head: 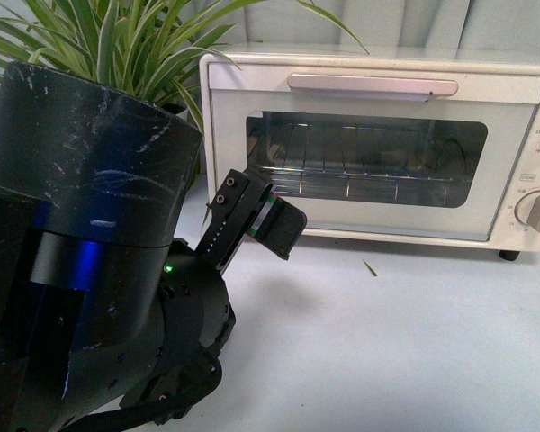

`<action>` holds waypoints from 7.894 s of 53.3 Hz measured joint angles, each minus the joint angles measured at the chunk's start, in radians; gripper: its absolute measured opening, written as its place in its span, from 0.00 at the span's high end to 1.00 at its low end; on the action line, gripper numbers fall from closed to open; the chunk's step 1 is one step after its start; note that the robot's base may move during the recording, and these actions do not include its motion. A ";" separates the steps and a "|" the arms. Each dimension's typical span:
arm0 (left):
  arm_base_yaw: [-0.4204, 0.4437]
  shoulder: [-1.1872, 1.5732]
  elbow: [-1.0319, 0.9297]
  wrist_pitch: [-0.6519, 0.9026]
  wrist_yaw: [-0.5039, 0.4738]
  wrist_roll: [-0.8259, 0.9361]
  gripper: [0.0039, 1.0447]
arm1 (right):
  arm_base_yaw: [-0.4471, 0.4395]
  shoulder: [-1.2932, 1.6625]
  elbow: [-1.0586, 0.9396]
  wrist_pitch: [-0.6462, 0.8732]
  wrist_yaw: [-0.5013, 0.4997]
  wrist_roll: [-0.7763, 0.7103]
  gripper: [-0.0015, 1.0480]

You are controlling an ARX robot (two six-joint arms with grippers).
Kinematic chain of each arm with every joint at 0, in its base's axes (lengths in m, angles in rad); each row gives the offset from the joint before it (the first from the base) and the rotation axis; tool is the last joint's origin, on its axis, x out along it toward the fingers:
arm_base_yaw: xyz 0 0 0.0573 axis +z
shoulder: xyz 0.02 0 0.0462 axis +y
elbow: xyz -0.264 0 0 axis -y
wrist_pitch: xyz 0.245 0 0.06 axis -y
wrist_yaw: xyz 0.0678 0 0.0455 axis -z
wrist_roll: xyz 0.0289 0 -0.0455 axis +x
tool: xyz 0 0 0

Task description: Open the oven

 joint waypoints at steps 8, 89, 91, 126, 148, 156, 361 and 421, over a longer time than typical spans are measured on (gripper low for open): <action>0.000 0.001 0.001 0.000 -0.001 0.000 0.06 | 0.102 0.367 0.151 0.269 0.056 0.033 0.09; 0.010 -0.001 0.001 -0.004 0.014 0.001 0.06 | 0.317 1.446 1.089 0.011 0.327 0.290 0.09; 0.011 -0.001 0.000 -0.004 0.015 0.001 0.06 | 0.317 1.446 1.089 0.009 0.327 0.288 0.09; 0.015 -0.001 -0.003 -0.002 0.018 0.001 0.06 | 0.323 1.266 0.772 0.142 0.176 0.207 0.09; 0.016 -0.004 -0.008 -0.002 0.018 0.014 0.06 | 0.350 1.231 0.636 0.188 0.106 0.167 0.09; 0.018 -0.014 -0.018 -0.005 0.017 0.038 0.06 | 0.353 1.162 0.606 0.158 0.139 0.183 0.09; 0.265 -1.688 -0.713 -0.512 -0.124 1.251 0.78 | 0.008 -0.097 -0.025 -0.014 0.117 -0.091 0.78; 0.574 -1.740 -0.713 -0.565 0.172 1.260 0.17 | 0.008 -0.097 -0.025 -0.014 0.117 -0.102 0.22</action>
